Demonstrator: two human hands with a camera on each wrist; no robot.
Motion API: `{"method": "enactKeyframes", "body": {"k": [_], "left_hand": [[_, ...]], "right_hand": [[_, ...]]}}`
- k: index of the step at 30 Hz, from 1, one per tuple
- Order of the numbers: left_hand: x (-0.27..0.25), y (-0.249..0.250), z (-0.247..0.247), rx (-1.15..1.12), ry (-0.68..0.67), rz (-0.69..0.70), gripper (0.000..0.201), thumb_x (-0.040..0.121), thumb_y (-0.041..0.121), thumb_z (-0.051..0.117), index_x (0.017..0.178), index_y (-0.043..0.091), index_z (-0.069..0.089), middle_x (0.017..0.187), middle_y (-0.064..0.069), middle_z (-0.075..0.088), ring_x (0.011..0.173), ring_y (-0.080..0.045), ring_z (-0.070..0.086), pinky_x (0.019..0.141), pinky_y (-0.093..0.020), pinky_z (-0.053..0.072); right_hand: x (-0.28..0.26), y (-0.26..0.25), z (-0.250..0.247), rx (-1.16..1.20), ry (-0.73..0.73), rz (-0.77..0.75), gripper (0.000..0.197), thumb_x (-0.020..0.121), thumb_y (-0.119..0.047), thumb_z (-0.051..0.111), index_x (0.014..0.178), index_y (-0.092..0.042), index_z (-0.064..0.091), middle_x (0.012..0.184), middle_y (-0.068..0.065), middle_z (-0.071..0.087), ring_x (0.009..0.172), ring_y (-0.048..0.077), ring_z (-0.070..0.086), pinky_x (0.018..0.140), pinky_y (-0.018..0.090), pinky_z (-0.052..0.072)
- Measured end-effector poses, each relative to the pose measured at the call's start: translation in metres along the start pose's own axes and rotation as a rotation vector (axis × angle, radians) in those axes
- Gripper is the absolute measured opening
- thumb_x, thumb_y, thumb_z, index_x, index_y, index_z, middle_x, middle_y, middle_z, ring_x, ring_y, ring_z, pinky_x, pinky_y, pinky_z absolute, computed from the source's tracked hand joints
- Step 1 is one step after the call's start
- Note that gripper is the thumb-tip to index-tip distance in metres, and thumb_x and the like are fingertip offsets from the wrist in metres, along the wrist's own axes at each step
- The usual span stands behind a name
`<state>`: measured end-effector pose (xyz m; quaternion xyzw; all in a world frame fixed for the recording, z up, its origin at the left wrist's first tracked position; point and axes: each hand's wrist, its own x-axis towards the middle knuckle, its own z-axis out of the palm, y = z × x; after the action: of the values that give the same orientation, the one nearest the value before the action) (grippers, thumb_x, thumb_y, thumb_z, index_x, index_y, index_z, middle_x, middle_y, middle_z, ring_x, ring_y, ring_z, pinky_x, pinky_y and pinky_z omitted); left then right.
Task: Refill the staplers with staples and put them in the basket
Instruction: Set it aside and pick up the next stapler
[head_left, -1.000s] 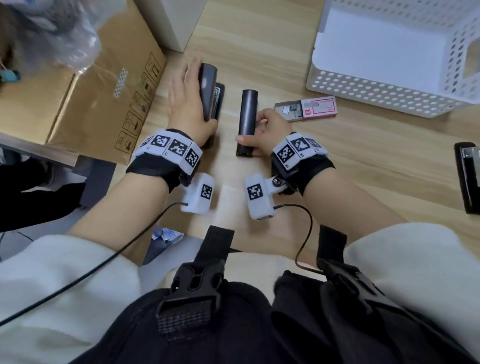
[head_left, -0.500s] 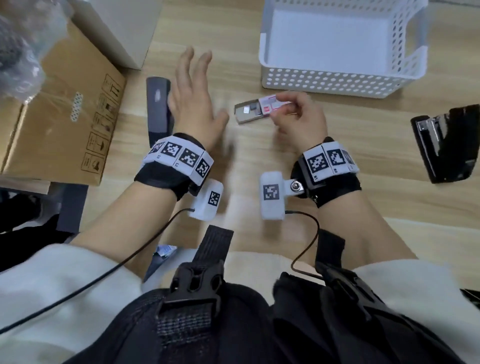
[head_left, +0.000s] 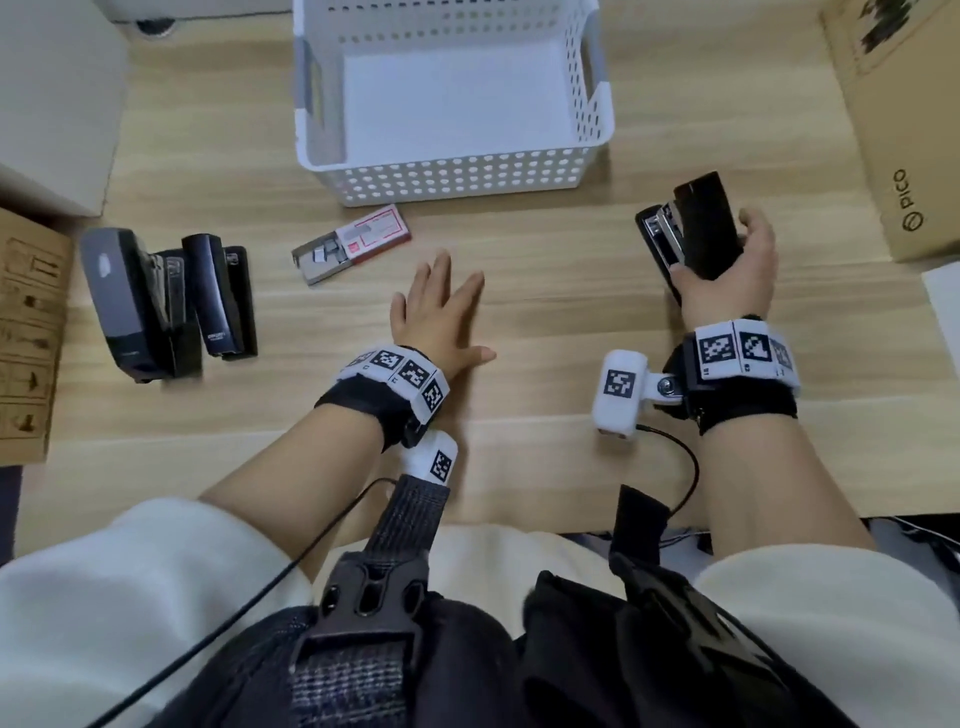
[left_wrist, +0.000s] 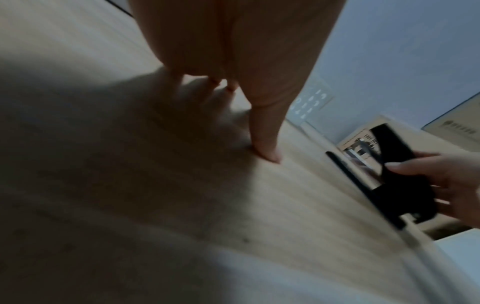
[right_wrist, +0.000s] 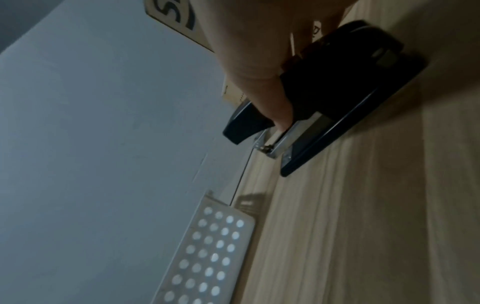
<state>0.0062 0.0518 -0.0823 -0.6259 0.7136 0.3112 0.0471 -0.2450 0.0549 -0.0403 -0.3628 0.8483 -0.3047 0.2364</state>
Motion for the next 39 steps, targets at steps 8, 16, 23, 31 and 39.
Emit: {"method": "enactKeyframes", "body": {"k": [8, 16, 23, 31, 39], "left_hand": [[0.0, -0.005, 0.0, -0.03, -0.026, 0.007, 0.09, 0.075, 0.037, 0.069, 0.143, 0.038, 0.01, 0.156, 0.003, -0.017, 0.143, -0.02, -0.017, 0.113, -0.051, -0.008], [-0.011, -0.021, -0.006, -0.411, 0.119, 0.02, 0.096, 0.069, 0.019, 0.077, 0.144, 0.021, 0.018, 0.156, -0.003, 0.014, 0.145, -0.018, 0.005, 0.119, -0.043, 0.001], [-0.026, -0.054, -0.001, -0.495, 0.26, 0.018, 0.056, 0.076, 0.019, 0.07, 0.127, 0.022, 0.05, 0.143, -0.007, 0.043, 0.136, -0.026, 0.034, 0.113, -0.05, 0.026], [-0.031, -0.048, -0.006, -0.504, 0.292, -0.025, 0.06, 0.078, 0.009, 0.068, 0.132, 0.021, 0.046, 0.15, -0.002, 0.032, 0.143, -0.017, 0.02, 0.117, -0.029, 0.013], [-0.032, -0.046, -0.008, -0.516, 0.275, -0.041, 0.058, 0.078, 0.009, 0.067, 0.131, 0.021, 0.047, 0.15, 0.0, 0.032, 0.143, -0.014, 0.018, 0.117, -0.029, 0.012]], "right_hand": [[-0.005, -0.003, 0.007, 0.031, -0.253, -0.126, 0.051, 0.077, -0.004, 0.066, 0.123, -0.022, 0.053, 0.123, 0.0, 0.061, 0.112, 0.016, 0.055, 0.086, 0.016, 0.036], [-0.04, -0.032, 0.054, 0.008, -0.693, -0.363, 0.052, 0.071, -0.002, 0.071, 0.117, -0.022, 0.06, 0.115, -0.002, 0.065, 0.109, 0.017, 0.057, 0.096, 0.024, 0.041], [-0.058, -0.049, 0.081, -0.001, -0.929, -0.482, 0.054, 0.07, -0.003, 0.073, 0.119, -0.02, 0.06, 0.112, -0.004, 0.064, 0.107, 0.015, 0.057, 0.095, 0.02, 0.043], [-0.045, -0.03, 0.059, 0.255, -0.938, -0.31, 0.043, 0.078, -0.002, 0.068, 0.117, -0.017, 0.058, 0.11, 0.003, 0.063, 0.088, -0.007, 0.061, 0.09, 0.011, 0.046], [-0.03, -0.021, 0.054, 0.269, -0.982, -0.283, 0.041, 0.085, 0.011, 0.052, 0.114, -0.016, 0.059, 0.11, 0.007, 0.064, 0.095, 0.004, 0.062, 0.097, 0.023, 0.046]]}}
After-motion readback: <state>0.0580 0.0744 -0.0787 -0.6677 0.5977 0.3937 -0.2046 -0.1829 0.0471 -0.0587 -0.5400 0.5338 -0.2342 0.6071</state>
